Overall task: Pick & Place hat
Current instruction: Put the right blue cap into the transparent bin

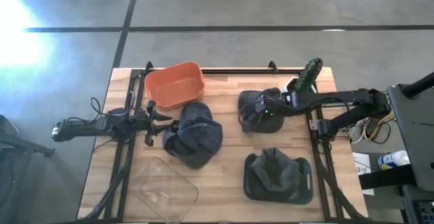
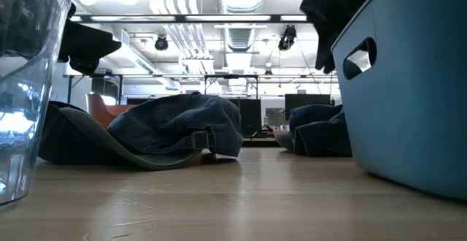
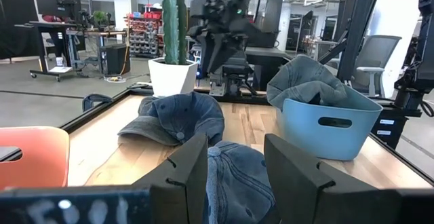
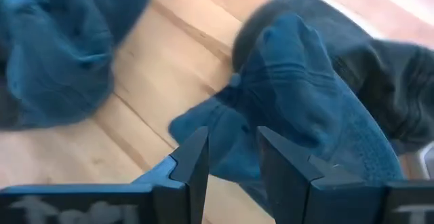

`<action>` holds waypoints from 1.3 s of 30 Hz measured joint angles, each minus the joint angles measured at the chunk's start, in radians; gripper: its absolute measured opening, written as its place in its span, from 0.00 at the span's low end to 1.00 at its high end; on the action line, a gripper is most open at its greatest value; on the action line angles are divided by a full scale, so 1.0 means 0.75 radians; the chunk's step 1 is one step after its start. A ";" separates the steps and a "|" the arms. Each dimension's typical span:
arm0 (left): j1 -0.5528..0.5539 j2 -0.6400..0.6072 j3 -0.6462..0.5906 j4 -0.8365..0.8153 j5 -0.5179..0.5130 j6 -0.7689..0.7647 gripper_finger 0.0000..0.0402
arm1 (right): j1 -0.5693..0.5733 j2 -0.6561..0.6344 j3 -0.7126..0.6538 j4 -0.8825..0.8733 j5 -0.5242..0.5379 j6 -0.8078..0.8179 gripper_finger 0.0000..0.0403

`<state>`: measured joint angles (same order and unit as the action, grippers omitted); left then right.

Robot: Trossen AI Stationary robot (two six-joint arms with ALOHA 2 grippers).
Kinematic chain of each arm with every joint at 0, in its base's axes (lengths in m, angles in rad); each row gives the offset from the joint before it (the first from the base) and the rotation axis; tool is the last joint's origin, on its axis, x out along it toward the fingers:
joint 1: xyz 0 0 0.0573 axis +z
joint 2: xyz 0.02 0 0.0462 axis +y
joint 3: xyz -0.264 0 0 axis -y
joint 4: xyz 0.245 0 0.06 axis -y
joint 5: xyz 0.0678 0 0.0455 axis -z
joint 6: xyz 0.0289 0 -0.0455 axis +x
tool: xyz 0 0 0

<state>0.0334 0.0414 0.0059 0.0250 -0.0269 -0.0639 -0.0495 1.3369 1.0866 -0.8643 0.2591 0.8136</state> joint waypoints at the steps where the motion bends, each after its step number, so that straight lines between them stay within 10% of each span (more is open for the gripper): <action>1: 0.000 0.000 0.000 0.000 0.000 0.000 0.35 | -0.019 0.015 0.000 0.001 -0.033 0.000 0.30; 39: 0.000 0.001 0.000 0.000 0.000 0.000 0.35 | -0.257 0.603 0.565 -0.152 -0.342 -0.880 0.25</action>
<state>0.0333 0.0422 0.0059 0.0248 -0.0269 -0.0641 -0.2420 1.7893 1.5107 -0.9781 0.0028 0.1534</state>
